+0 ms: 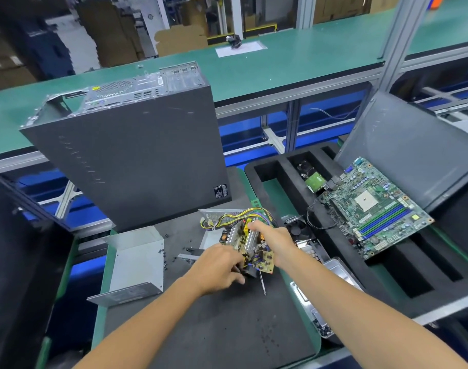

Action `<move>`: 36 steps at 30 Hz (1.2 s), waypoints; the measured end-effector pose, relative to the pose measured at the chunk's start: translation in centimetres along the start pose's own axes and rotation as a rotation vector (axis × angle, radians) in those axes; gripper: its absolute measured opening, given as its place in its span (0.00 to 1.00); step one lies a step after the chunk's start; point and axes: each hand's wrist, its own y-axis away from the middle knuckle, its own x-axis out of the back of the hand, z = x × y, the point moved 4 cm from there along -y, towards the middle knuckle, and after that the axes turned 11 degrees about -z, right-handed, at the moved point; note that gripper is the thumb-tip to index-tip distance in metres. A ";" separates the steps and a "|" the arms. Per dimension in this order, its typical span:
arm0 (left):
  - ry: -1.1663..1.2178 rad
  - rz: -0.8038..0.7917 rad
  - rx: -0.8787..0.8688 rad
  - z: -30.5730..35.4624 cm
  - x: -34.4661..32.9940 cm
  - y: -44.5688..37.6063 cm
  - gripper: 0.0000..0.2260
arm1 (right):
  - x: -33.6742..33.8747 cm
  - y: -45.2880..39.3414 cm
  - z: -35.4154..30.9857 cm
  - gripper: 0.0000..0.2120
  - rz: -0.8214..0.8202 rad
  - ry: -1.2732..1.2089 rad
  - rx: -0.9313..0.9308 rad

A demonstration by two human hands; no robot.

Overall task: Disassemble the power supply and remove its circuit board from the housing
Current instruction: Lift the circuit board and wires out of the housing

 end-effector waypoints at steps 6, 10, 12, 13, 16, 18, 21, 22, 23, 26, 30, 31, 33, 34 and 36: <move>0.040 0.017 0.030 -0.2 -0.2 0.5 0.08 | -0.3 0.5 0.1 0.21 0.069 0.055 0.071; 0.057 -0.022 0.014 0.1 -0.2 0.9 0.08 | -0.1 1.0 1.1 0.23 0.111 0.063 0.095; 0.059 -0.012 0.014 -0.2 -0.1 1.1 0.09 | -0.3 1.3 1.1 0.29 0.131 0.069 0.106; 0.057 -0.011 0.019 -0.3 -0.1 1.2 0.09 | -0.4 1.5 1.1 0.32 0.145 0.080 0.117; 0.033 -0.043 0.014 -0.5 0.0 1.3 0.13 | -0.6 2.3 0.9 0.37 0.195 0.114 0.167; 0.032 -0.085 0.010 -0.6 0.1 1.4 0.15 | -0.8 2.7 1.2 0.34 0.232 0.092 0.187; 0.054 -0.082 0.008 -0.8 0.3 1.4 0.13 | -1.5 3.6 1.6 0.29 0.303 0.057 0.238; 0.063 -0.066 0.004 -0.9 0.3 1.4 0.13 | -1.7 3.8 1.7 0.28 0.326 0.053 0.248; 0.072 -0.053 0.004 -0.9 0.2 1.5 0.13 | -1.8 4.1 1.9 0.29 0.347 0.058 0.255; 0.133 -0.012 -0.015 -1.0 0.0 2.0 0.11 | -2.0 4.6 2.4 0.31 0.384 0.073 0.294; 0.302 -0.074 -0.023 -0.6 1.1 2.7 0.07 | -2.0 4.2 2.3 0.30 0.372 0.126 0.335; 0.387 -0.085 -0.026 -0.5 1.9 2.7 0.05 | -1.8 4.1 2.1 0.29 0.365 0.131 0.336; 0.507 0.057 -0.010 -1.3 4.6 2.3 0.02 | -1.4 3.8 2.0 0.29 0.360 0.124 0.327; 0.467 0.199 0.016 -2.1 6.1 2.1 0.03 | -1.3 3.7 2.1 0.29 0.352 0.126 0.321; 0.234 0.351 0.107 -3.7 8.7 1.1 0.04 | -1.2 3.6 2.2 0.28 0.335 0.148 0.331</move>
